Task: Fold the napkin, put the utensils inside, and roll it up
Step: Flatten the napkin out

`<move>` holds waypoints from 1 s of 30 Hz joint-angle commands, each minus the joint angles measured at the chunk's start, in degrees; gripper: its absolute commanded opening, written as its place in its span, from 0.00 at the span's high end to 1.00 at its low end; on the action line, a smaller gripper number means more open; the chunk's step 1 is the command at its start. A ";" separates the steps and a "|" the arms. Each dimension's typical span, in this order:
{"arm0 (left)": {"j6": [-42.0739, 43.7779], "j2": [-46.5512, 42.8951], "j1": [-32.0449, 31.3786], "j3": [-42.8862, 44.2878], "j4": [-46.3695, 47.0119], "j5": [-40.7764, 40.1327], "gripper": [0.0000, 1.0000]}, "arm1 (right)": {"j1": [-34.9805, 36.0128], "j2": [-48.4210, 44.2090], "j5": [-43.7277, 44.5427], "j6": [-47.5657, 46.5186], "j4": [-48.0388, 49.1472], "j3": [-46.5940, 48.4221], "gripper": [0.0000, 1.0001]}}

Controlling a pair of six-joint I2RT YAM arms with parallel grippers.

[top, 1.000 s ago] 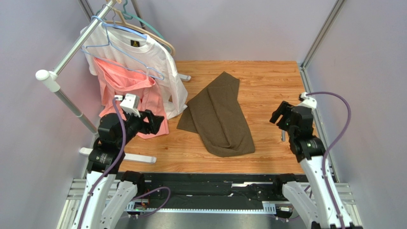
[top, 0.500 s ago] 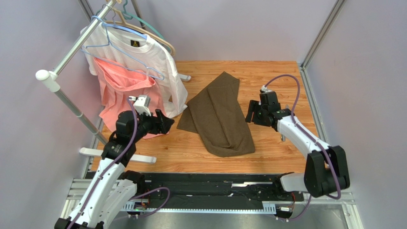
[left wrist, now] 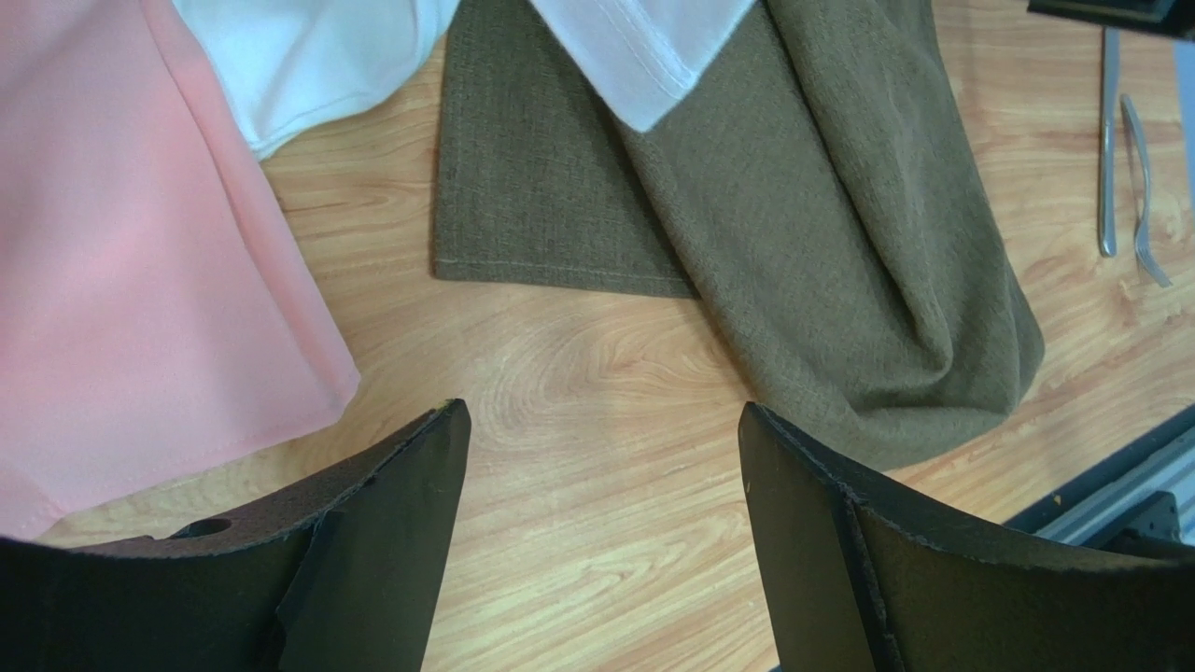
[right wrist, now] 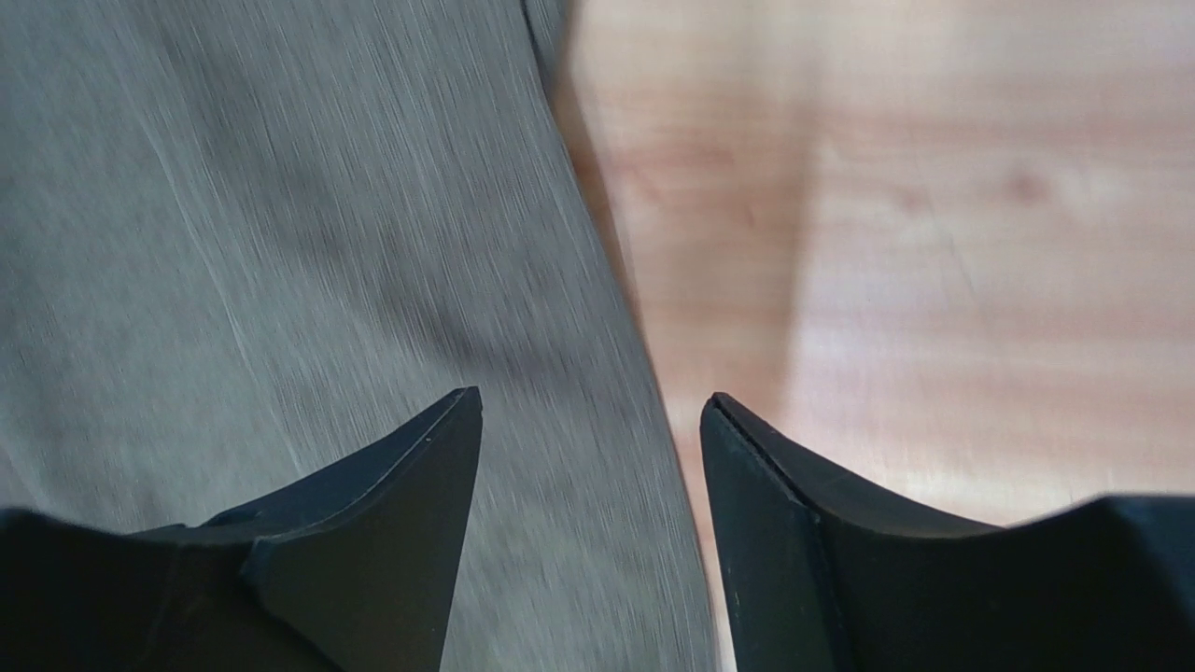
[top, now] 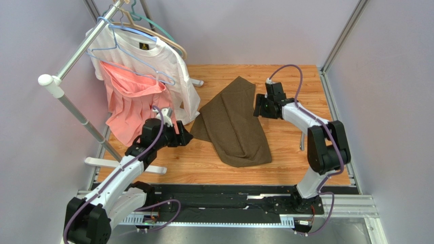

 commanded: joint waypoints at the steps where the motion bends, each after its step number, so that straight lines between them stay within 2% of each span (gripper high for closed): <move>1: 0.05 1.82 -0.11 -0.32 6.31 -0.23 0.20 | 0.38 7.45 -1.42 -3.98 1.98 9.24 0.39; 9: -1.79 6.38 -0.11 -2.08 10.97 2.32 0.19 | 0.29 16.52 -4.32 -6.96 -1.26 19.36 0.46; 21: -1.35 7.71 -0.11 -2.26 11.41 2.85 0.19 | -0.33 19.43 -7.13 -8.02 -2.59 19.19 0.51; 27: -1.44 9.03 -0.11 -2.26 11.77 3.02 0.19 | -0.41 20.04 -7.40 -7.67 -2.59 18.75 0.63; 30: -1.27 8.94 -0.11 -2.26 11.77 2.76 0.18 | -0.59 20.39 -7.40 -7.84 -2.76 18.93 0.65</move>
